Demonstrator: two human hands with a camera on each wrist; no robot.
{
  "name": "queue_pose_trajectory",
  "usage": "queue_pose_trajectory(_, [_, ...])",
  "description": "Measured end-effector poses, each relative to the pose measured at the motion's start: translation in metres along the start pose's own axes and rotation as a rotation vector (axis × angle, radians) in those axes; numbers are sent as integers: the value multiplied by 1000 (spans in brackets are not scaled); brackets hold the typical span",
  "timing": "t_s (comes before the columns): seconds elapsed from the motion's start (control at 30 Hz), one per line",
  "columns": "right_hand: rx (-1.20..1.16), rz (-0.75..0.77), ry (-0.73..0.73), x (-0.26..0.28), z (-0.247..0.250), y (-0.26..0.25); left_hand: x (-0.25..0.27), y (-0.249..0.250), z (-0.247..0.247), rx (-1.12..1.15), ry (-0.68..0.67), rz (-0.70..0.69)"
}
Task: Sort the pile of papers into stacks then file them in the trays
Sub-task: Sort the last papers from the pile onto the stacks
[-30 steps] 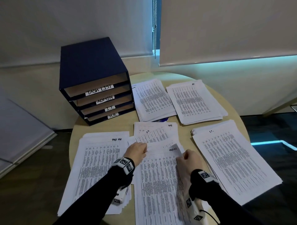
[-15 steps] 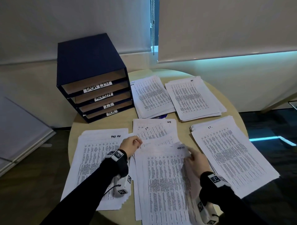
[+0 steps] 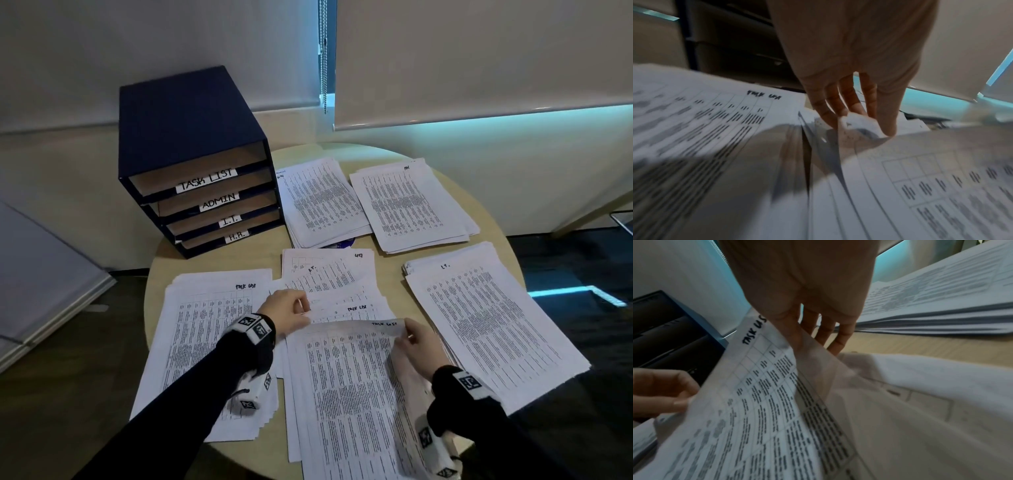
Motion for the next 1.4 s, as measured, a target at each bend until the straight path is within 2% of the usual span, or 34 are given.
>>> queue_pose_trajectory(0.1, [2,-49,-10,-8,-3,1,-1,14,0,-253,27,-51])
queue_pose_trajectory(0.23, [5,-101,-1,-12,0,-5,-1,16,3,-310,82,-61])
queue_pose_trajectory(0.33, [11,-123,-4,-14,-2,-5,0,14,3,-375,54,-75])
queue_pose_trajectory(0.43, [73,-112,9,-15,-6,-5,1,11,2,-406,50,-94])
queue_pose_trajectory(0.53, [68,-71,30,-14,-7,-10,7,8,-1,-453,102,-143])
queue_pose_trajectory(0.63, [27,-26,37,-12,-7,-11,15,5,-6,-357,130,-247])
queue_pose_trajectory(0.73, [-48,0,57,-9,-6,-14,20,2,-12,-238,72,-270])
queue_pose_trajectory(0.87, [-107,12,9,-6,-5,-20,11,-3,-11,-75,66,-164])
queue_pose_trajectory(0.97, [-187,-22,53,-8,-2,-18,3,-4,-8,-90,95,-75])
queue_pose_trajectory(1.03, [-250,-62,75,-8,-1,-16,2,0,-6,-137,146,-74])
queue_pose_trajectory(1.1, [-203,-70,60,-8,-1,-15,3,3,-6,-147,164,-80])
queue_pose_trajectory(1.17, [-98,-57,33,-10,-3,-13,4,5,-3,-143,145,-72])
queue_pose_trajectory(1.23, [-97,-76,24,-11,-4,-10,6,3,0,-103,113,-78])
queue_pose_trajectory(1.4, [-423,-102,64,-5,-3,-17,23,-4,3,234,63,-154])
Point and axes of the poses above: each hand's wrist, its own x-axis away from the middle knuckle, its own z-axis out of the back of the hand, y = z × x, the point moved 3 cm from there along -x, towards the middle knuckle, and after that the axes turned 12 degrees about -y, right-handed, at the moved point
